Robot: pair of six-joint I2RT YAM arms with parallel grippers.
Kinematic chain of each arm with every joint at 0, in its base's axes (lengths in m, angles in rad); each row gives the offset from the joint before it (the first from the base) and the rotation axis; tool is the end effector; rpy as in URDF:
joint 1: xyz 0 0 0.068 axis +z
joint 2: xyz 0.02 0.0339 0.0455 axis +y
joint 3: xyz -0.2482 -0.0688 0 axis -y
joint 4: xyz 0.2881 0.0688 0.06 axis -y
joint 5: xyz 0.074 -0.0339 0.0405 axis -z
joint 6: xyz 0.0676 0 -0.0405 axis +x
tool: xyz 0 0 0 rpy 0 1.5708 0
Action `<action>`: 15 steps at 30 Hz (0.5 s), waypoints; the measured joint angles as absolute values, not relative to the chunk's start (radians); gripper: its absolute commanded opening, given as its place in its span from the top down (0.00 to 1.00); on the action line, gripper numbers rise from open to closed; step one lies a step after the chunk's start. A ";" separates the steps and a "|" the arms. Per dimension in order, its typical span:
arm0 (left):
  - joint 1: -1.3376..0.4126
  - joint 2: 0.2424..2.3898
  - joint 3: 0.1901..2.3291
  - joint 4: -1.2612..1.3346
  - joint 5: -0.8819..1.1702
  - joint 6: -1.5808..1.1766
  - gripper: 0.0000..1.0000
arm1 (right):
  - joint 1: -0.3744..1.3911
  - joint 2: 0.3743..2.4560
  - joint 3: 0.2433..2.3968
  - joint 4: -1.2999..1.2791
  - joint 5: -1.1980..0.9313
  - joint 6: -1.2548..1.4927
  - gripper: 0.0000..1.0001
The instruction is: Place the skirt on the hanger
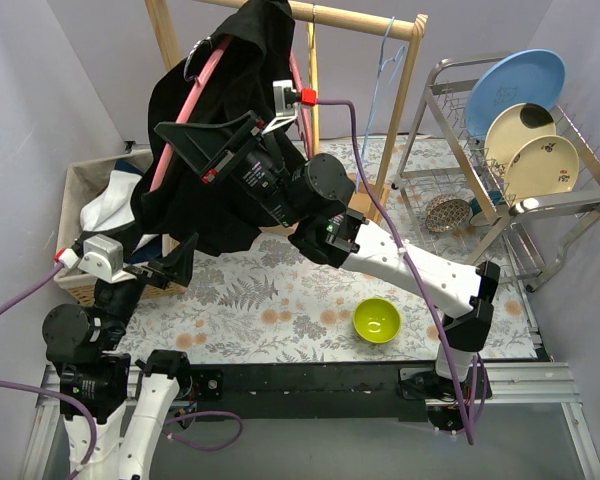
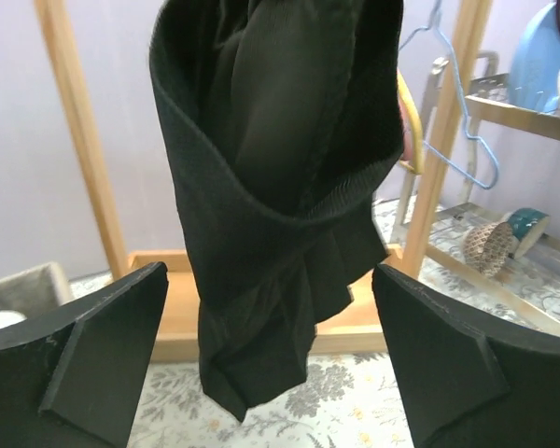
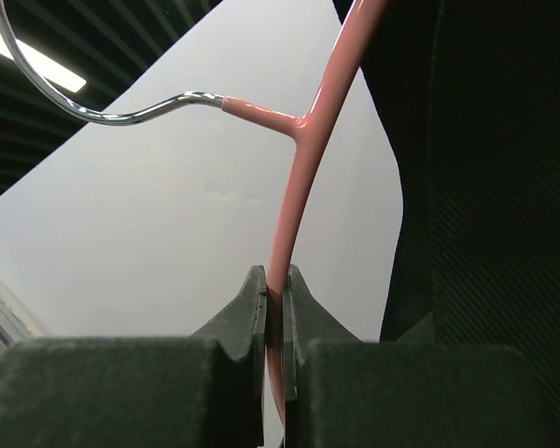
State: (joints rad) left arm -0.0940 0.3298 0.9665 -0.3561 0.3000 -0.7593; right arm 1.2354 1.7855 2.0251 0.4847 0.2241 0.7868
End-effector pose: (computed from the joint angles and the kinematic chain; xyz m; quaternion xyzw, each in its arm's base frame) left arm 0.1119 -0.0306 0.4518 -0.0813 0.6009 -0.4087 0.6821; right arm 0.1601 0.4137 0.5754 0.0086 0.4206 0.7434 0.5200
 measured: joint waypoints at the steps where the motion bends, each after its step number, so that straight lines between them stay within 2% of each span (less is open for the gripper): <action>1: -0.094 0.323 0.955 -0.339 0.313 -0.763 0.58 | 1.235 1.776 2.013 0.493 0.222 0.793 0.99; 3: -0.094 0.311 0.937 -0.306 0.339 -0.776 0.79 | 1.235 1.763 2.000 0.503 0.220 0.806 0.99; 6: -0.094 0.308 0.921 -0.263 0.361 -0.778 1.00 | 1.235 1.753 1.998 0.509 0.210 0.825 0.99; 10: -0.094 0.308 0.891 -0.205 0.380 -0.787 1.00 | 1.235 1.729 1.975 0.518 0.194 0.840 0.99; 15: -0.094 0.308 0.854 -0.169 0.380 -0.801 1.00 | 1.231 1.647 1.843 0.557 0.197 0.848 0.99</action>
State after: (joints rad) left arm -0.0940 0.3084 0.8543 -0.1688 0.3798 -0.8013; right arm 1.2308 1.6470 1.8427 0.5571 0.1970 0.8478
